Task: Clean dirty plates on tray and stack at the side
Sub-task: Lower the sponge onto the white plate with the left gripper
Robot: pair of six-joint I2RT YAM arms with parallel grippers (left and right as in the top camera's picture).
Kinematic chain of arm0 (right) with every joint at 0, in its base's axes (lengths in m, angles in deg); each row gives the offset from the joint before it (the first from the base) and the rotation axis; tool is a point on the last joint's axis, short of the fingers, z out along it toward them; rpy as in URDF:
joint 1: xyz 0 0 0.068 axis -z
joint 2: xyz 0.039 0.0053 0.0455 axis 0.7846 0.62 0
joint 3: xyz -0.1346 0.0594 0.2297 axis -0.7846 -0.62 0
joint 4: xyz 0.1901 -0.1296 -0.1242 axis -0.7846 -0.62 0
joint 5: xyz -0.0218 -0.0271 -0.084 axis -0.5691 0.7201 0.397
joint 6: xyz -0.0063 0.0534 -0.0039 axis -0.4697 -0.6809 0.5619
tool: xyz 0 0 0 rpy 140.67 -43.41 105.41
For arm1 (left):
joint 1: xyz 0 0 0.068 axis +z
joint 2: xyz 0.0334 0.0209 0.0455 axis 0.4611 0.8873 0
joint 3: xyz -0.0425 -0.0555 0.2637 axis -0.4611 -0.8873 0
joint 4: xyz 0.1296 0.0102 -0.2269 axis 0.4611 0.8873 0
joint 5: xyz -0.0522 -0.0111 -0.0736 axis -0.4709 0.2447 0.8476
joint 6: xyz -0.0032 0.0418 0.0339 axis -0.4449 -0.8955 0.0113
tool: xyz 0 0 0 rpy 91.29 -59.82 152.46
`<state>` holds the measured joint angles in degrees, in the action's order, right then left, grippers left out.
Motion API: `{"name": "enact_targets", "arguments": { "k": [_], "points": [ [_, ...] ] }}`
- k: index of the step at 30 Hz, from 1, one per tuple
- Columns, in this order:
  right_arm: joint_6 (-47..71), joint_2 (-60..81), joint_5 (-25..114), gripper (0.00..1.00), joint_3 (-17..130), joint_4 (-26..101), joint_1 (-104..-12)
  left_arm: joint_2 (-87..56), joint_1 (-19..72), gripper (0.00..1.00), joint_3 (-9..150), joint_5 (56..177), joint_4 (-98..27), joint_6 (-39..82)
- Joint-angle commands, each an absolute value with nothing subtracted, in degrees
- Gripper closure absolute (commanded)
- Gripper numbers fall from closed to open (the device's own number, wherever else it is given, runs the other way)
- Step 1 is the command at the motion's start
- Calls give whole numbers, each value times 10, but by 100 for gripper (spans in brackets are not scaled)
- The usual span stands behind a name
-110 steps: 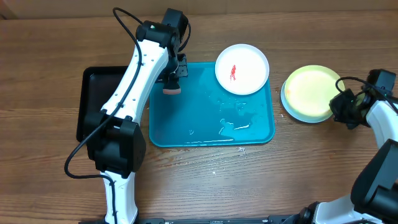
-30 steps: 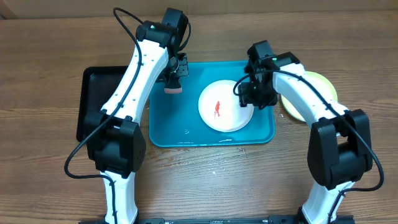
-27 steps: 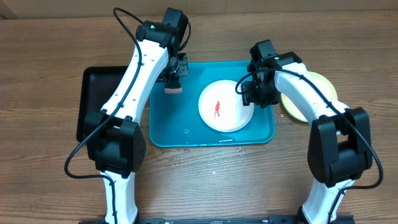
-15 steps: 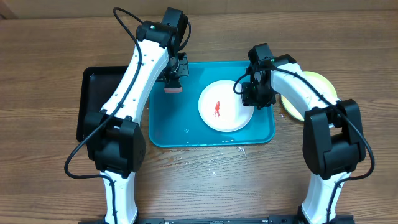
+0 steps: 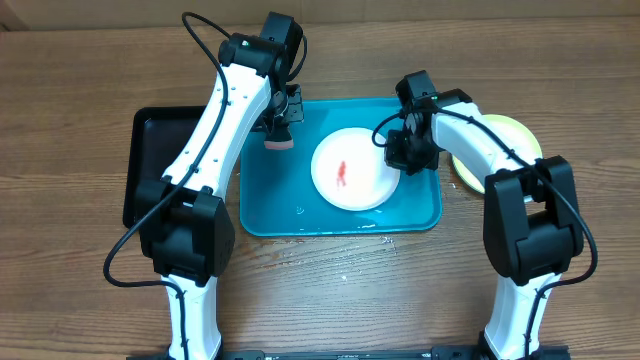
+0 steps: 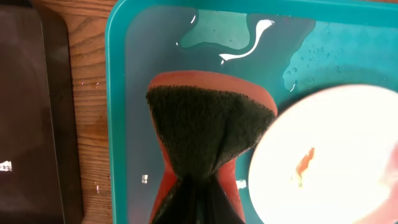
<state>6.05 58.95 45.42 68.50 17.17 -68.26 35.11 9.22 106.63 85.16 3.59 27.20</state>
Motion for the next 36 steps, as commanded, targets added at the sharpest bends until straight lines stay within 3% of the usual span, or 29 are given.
{"name": "enact_targets", "arguments": {
  "k": [1,8,23,36],
  "points": [
    [29,591,441,93,683,193,-704,348,89,95,1064,857,35,267],
    [-6,592,438,96,683,232,-732,348,78,96,1053,856,33,265],
    [112,607,368,96,683,260,-746,348,66,96,955,916,-53,133],
    [113,619,350,96,683,264,-745,348,61,96,895,877,-69,106]
  ]
}}
